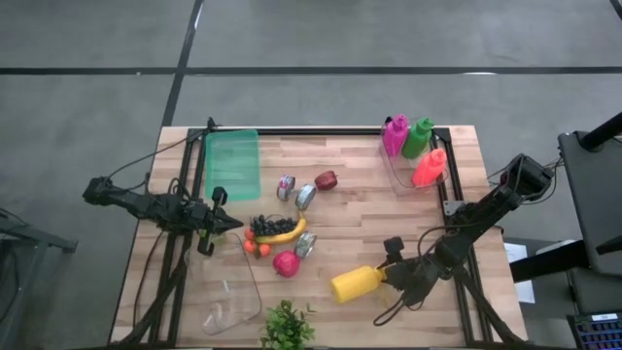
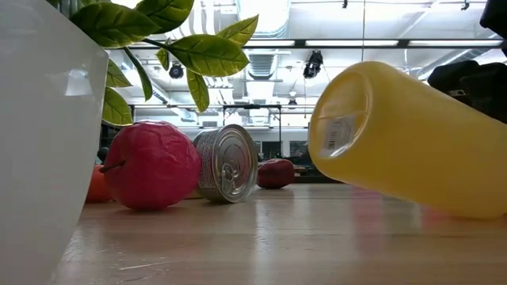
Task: Pick & Place Food Item
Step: Put the yellow tumbler bottle into the top right transparent bin
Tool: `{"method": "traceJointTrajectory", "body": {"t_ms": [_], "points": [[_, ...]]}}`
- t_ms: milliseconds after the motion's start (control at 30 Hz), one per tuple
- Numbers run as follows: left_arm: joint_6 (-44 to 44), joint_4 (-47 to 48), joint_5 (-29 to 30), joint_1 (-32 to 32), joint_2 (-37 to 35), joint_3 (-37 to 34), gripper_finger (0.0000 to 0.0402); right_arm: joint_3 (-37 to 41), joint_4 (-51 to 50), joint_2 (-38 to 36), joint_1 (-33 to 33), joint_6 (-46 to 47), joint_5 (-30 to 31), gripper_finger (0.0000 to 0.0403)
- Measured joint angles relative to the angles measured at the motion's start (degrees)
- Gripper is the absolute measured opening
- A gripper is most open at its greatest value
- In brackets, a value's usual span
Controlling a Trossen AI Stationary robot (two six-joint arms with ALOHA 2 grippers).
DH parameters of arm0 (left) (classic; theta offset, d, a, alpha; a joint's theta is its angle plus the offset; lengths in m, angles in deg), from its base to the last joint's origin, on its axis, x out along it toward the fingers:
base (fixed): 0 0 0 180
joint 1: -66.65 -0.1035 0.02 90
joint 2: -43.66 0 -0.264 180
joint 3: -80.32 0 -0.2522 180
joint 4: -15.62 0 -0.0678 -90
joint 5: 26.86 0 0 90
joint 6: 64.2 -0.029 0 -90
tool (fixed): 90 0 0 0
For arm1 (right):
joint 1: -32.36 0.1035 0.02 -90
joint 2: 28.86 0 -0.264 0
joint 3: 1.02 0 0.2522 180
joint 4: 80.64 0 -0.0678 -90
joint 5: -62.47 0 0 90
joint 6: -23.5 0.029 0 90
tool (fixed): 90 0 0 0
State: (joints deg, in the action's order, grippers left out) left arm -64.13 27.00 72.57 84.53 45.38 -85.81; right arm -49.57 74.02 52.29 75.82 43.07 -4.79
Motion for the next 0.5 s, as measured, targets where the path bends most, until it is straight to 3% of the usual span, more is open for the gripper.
{"method": "traceJointTrajectory", "body": {"t_ms": [500], "points": [[0.0, 0.0, 0.0, 0.0, 0.0, 0.0, 0.0, 0.0, 0.3, 0.0, 0.0, 3.6, 0.7, 0.0174]]}}
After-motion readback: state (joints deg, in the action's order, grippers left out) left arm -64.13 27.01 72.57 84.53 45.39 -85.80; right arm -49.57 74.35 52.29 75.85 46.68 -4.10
